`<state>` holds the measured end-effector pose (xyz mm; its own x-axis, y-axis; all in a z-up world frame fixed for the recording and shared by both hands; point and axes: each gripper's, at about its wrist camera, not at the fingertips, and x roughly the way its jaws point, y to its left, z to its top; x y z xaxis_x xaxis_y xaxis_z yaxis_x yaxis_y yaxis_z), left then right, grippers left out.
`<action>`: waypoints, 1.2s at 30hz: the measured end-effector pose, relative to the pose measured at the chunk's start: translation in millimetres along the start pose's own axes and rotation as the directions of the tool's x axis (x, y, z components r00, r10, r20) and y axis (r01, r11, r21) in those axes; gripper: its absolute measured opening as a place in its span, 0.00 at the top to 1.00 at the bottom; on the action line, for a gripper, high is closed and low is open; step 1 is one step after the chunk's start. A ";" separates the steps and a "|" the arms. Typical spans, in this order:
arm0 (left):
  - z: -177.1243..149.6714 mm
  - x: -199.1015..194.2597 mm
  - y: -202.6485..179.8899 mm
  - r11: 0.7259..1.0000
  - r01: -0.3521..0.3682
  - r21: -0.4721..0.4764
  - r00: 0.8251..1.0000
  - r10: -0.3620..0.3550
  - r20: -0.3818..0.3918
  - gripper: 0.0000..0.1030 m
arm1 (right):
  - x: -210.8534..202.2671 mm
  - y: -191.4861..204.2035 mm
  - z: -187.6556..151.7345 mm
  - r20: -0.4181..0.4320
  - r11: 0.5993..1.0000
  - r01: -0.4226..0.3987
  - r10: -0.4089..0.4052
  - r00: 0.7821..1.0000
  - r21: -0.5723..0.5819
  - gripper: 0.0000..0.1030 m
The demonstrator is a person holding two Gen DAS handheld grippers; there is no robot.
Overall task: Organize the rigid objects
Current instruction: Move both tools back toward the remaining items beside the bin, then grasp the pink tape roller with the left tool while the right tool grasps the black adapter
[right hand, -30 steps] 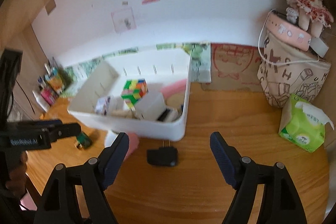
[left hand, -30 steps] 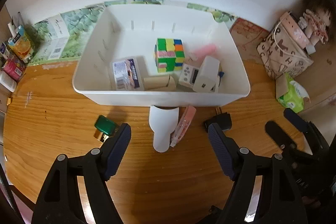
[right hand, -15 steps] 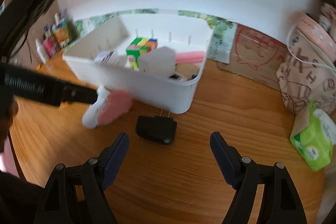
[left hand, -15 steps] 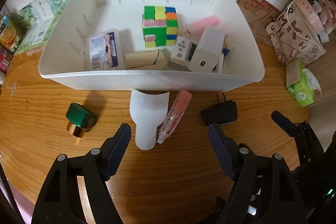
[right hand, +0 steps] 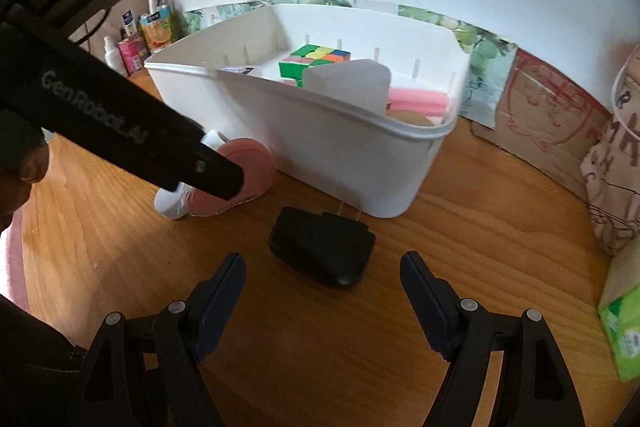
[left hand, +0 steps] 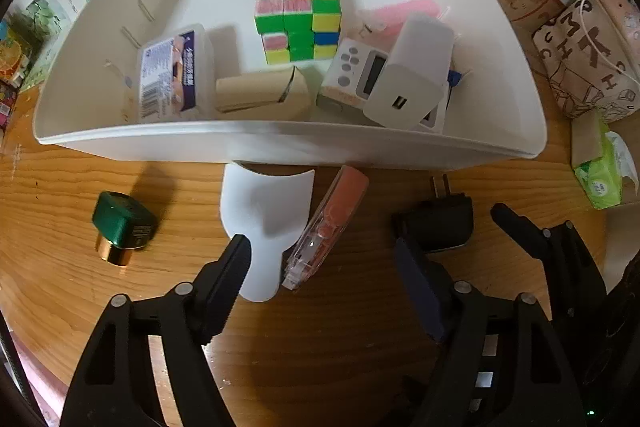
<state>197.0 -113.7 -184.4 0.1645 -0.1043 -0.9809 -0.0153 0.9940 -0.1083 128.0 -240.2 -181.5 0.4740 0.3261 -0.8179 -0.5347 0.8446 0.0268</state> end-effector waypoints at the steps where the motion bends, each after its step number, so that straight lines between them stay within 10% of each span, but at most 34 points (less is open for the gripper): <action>1: 0.8 2.3 -1.0 1.000 -0.001 -0.003 1.000 0.001 -0.007 0.29 | 3.2 -0.6 0.0 -0.001 1.000 -0.012 0.012 1.000 0.000 0.22; 22: 26.4 30.5 -43.9 0.995 -0.071 0.075 0.997 0.074 -0.035 0.75 | 33.1 -9.8 5.6 0.005 0.997 -0.054 0.053 0.999 0.049 0.23; 36: 18.4 17.8 -41.8 0.996 -0.046 0.079 0.999 0.048 -0.022 0.82 | 37.1 -7.6 11.9 0.001 0.998 -0.045 0.045 0.999 0.039 0.36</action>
<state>218.8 -156.5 -194.3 0.1422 -0.0576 -0.9882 0.0552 0.9972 -0.0502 158.0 -229.5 -205.2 0.4500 0.3644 -0.8153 -0.5281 0.8448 0.0860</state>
